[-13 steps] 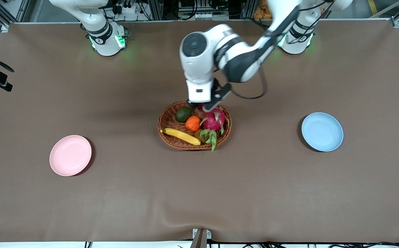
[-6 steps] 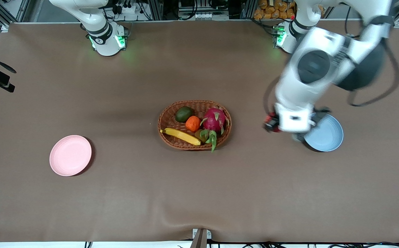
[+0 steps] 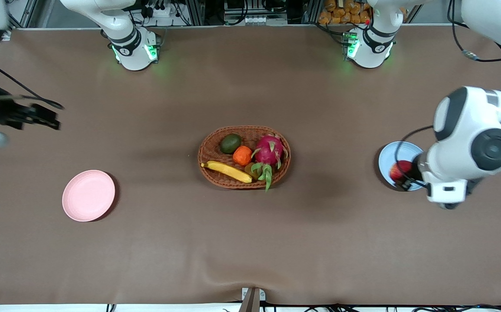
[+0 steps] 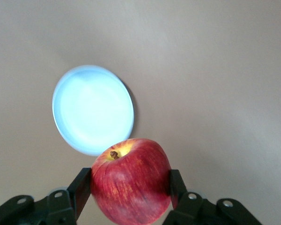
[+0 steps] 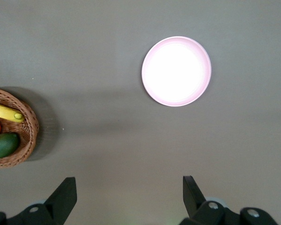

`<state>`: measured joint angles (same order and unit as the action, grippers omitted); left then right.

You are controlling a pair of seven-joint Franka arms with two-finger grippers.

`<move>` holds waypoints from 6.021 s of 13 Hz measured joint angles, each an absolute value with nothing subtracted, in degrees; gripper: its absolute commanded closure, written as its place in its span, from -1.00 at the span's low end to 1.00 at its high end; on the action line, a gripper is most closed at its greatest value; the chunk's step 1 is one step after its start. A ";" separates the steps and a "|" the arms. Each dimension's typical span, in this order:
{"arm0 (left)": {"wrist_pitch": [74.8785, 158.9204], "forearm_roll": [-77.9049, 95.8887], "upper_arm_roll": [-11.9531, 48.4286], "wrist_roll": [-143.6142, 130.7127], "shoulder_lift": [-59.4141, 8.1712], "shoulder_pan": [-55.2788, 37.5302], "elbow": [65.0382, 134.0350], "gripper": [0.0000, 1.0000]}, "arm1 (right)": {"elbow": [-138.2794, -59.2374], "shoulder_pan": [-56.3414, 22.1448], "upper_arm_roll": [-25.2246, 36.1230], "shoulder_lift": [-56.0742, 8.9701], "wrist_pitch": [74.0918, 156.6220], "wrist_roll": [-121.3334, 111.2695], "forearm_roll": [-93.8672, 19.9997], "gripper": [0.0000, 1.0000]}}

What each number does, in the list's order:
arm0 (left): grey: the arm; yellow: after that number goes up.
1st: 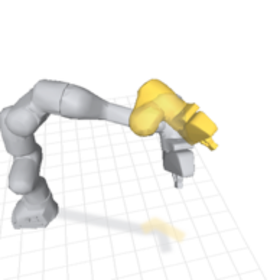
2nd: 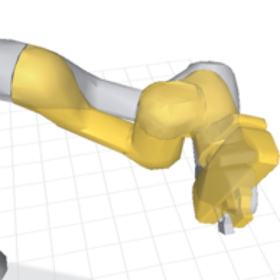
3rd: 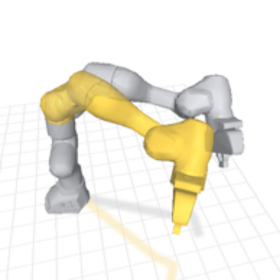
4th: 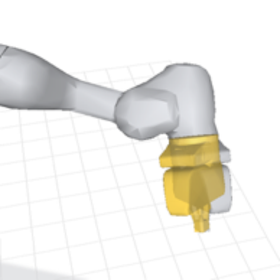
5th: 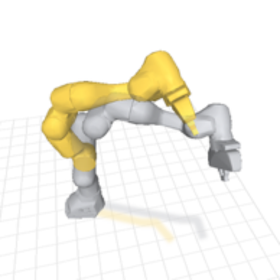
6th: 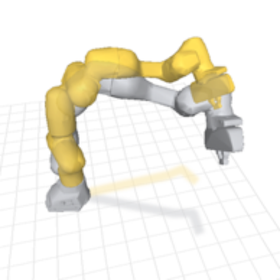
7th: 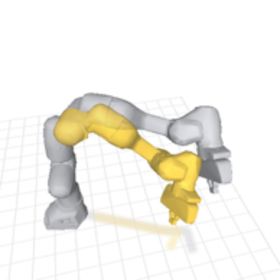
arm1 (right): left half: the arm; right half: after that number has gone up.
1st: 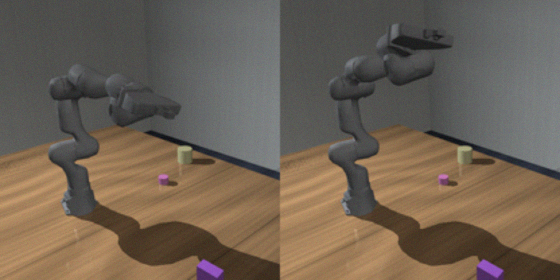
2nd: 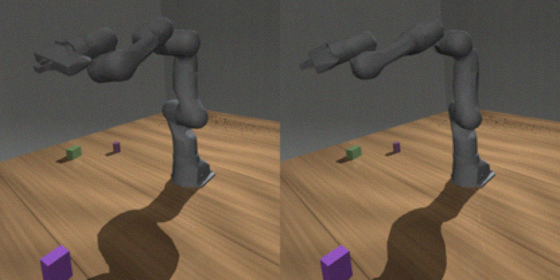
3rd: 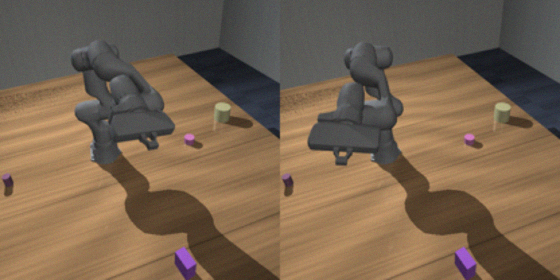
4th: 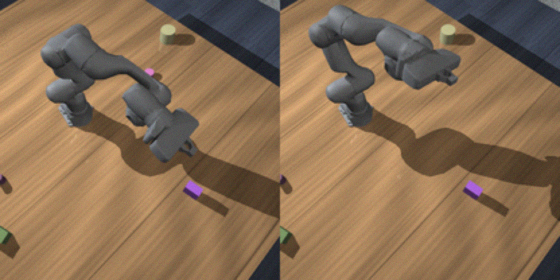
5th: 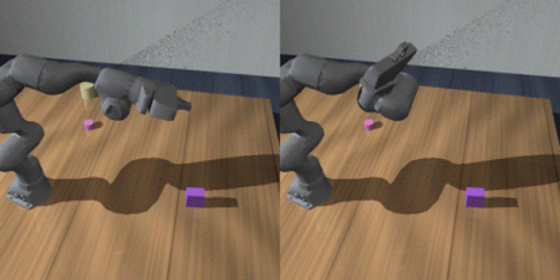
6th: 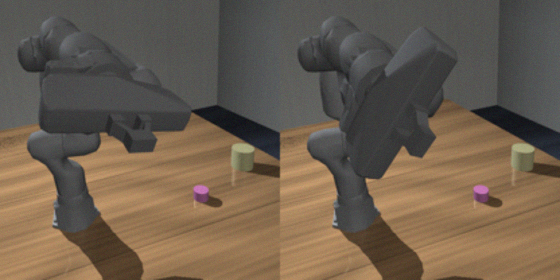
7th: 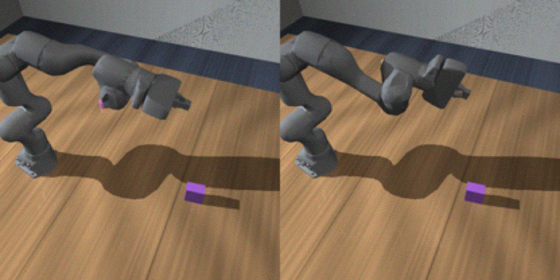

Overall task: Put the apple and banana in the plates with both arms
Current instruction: 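Carry the apple to the blue plate while the right gripper reaches out, then lower the apple onto the blue plate while the right gripper grasps the banana, then open the left gripper and lift away while the right gripper lifts the banana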

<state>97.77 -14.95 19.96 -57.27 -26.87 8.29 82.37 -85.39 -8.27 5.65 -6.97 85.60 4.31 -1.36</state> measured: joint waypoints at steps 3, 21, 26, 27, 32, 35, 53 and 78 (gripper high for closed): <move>104.76 -17.70 19.93 -51.86 -28.19 13.64 86.26 1.00 | -85.48 -11.60 5.51 -10.40 85.65 5.36 -1.64 -1.00; 117.07 -17.96 20.02 -50.67 -30.79 18.84 102.85 1.00 | -86.17 -21.24 5.38 -31.84 103.57 30.78 -19.63 -1.00; 117.04 -17.96 20.03 -50.67 -30.41 18.86 105.51 1.00 | -86.26 -24.54 5.34 -35.72 106.80 37.84 -24.73 -1.00; 117.04 -17.96 20.01 -50.67 -30.41 18.94 105.98 1.00 | -86.26 -25.40 5.33 -36.25 107.76 39.77 -24.74 -0.87; 117.02 -17.96 20.00 -50.67 -30.35 20.00 106.78 1.00 | -86.27 -27.51 5.32 -38.03 109.60 43.63 -24.77 -0.52; 117.02 -17.96 20.00 -50.67 -30.29 20.02 106.84 1.00 | -86.28 -28.22 5.32 -38.68 110.26 44.51 -24.79 -0.32; 117.08 -18.98 20.08 -50.70 -29.64 19.85 105.22 -1.00 | -87.30 -30.58 5.85 -39.59 111.31 44.89 -25.45 0.32; 92.19 -18.62 20.99 -50.95 -28.54 12.56 83.38 -1.00 | -86.66 -29.54 5.85 -39.46 110.56 44.87 -25.68 1.00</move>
<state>92.19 -18.62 20.99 -50.95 -28.54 12.56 83.38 -86.66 -29.54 5.85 -39.46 110.56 44.87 -25.68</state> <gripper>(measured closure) 0.000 0.797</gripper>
